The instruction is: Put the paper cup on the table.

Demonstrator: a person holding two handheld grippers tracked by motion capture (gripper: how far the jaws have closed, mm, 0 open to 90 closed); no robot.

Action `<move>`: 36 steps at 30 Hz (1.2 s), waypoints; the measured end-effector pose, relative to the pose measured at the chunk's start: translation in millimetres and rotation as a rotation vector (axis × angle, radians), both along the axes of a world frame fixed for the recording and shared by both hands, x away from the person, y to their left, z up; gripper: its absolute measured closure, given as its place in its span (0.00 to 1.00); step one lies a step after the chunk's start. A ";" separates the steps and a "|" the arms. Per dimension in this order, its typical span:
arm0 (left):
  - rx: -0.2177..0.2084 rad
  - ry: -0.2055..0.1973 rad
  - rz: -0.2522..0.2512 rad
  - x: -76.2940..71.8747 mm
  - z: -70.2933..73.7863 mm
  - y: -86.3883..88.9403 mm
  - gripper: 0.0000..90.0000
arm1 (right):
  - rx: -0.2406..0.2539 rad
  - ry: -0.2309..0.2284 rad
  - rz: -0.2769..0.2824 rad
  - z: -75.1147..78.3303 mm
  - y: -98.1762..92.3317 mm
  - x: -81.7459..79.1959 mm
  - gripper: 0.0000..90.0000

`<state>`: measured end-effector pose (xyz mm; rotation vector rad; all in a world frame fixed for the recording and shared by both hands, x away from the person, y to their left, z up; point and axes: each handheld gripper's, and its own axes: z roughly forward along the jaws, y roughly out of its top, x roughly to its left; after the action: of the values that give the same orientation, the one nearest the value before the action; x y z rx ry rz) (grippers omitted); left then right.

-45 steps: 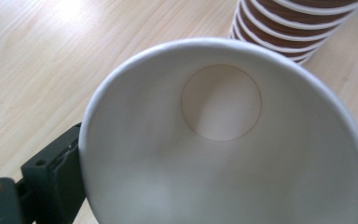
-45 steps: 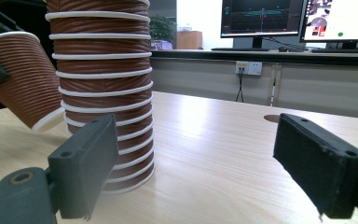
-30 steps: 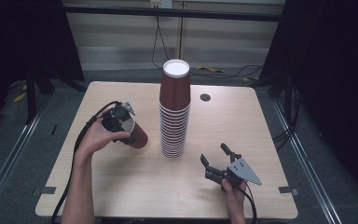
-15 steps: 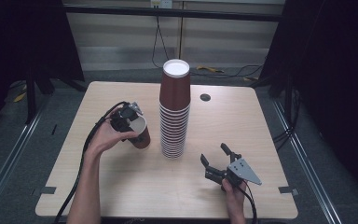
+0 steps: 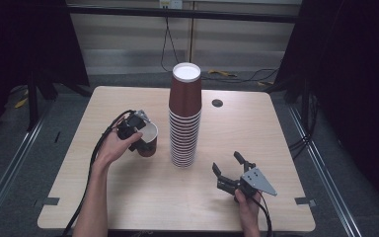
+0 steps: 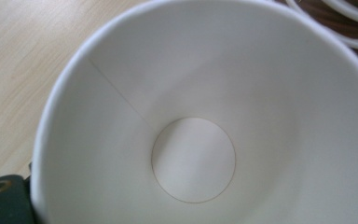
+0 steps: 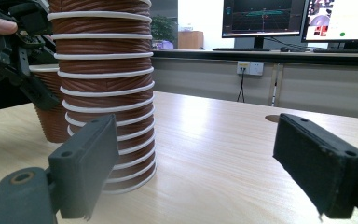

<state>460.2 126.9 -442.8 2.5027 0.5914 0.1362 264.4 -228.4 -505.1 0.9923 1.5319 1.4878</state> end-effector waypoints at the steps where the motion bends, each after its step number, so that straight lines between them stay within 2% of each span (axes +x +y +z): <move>1: -0.028 0.002 0.020 -1.2 -2.8 0.6 0.06 | -0.001 0.001 0.001 0.0 0.0 0.0 0.15; 2: -0.017 0.002 0.006 -0.5 -3.7 2.5 0.05 | -0.001 0.001 0.001 0.0 0.0 0.0 0.15; 4: -0.029 -0.004 0.011 -0.6 -7.0 5.8 0.05 | -0.001 0.001 -0.002 0.0 0.1 0.0 0.15; 5: -0.058 -0.001 0.042 -1.8 -9.8 6.4 0.08 | -0.002 0.000 -0.007 0.0 0.4 0.0 0.15; 6: -0.048 -0.009 0.027 -1.0 -11.8 10.2 0.14 | -0.003 0.000 -0.008 0.0 0.5 0.1 0.15; 7: -0.074 -0.006 0.049 -2.8 -14.3 10.8 0.15 | -0.003 0.000 -0.008 0.0 0.5 0.1 0.15; 10: -0.101 -0.015 0.031 -4.3 -16.9 15.7 0.16 | -0.003 0.000 -0.008 0.0 0.5 0.1 0.15; 11: -0.129 -0.022 0.051 -5.3 -18.7 16.0 0.16 | -0.003 0.000 -0.007 0.0 0.5 0.1 0.15; 12: -0.120 -0.020 0.040 -5.0 -18.7 18.0 0.16 | -0.003 0.000 -0.007 0.0 0.5 0.1 0.15; 13: -0.157 -0.021 0.062 -6.7 -21.0 16.9 0.16 | -0.003 0.000 -0.007 0.0 0.5 0.1 0.15; 14: -0.134 -0.028 0.034 -5.5 -20.6 19.1 0.16 | -0.003 0.000 -0.007 0.0 0.5 0.1 0.15; 15: -0.163 -0.021 0.062 -7.2 -22.2 18.2 0.16 | -0.003 0.000 -0.007 0.0 0.5 0.1 0.15; 17: -0.171 -0.024 0.059 -7.0 -23.5 19.0 0.16 | -0.004 -0.001 -0.007 0.0 0.4 0.2 0.15; 21: -0.172 -0.010 0.069 -7.4 -27.0 20.2 0.17 | -0.002 0.001 -0.008 0.0 0.5 0.0 0.15; 23: -0.150 -0.010 0.064 -7.2 -31.5 20.3 0.17 | -0.003 -0.001 -0.006 0.0 0.4 0.2 0.15; 24: -0.152 -0.003 0.065 -7.6 -34.7 20.6 0.17 | -0.004 -0.002 -0.006 0.0 0.3 0.3 0.15; 27: -0.179 -0.005 0.064 -9.4 -37.3 22.5 0.17 | -0.003 0.000 -0.006 0.0 0.4 0.2 0.15; 36: -0.231 -0.050 0.122 -17.3 -38.2 32.3 0.17 | -0.002 0.001 -0.005 0.0 0.3 0.1 0.15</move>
<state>442.9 159.2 -481.1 2.2353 0.6986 0.1659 264.5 -228.1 -505.1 0.9948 1.5305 1.4824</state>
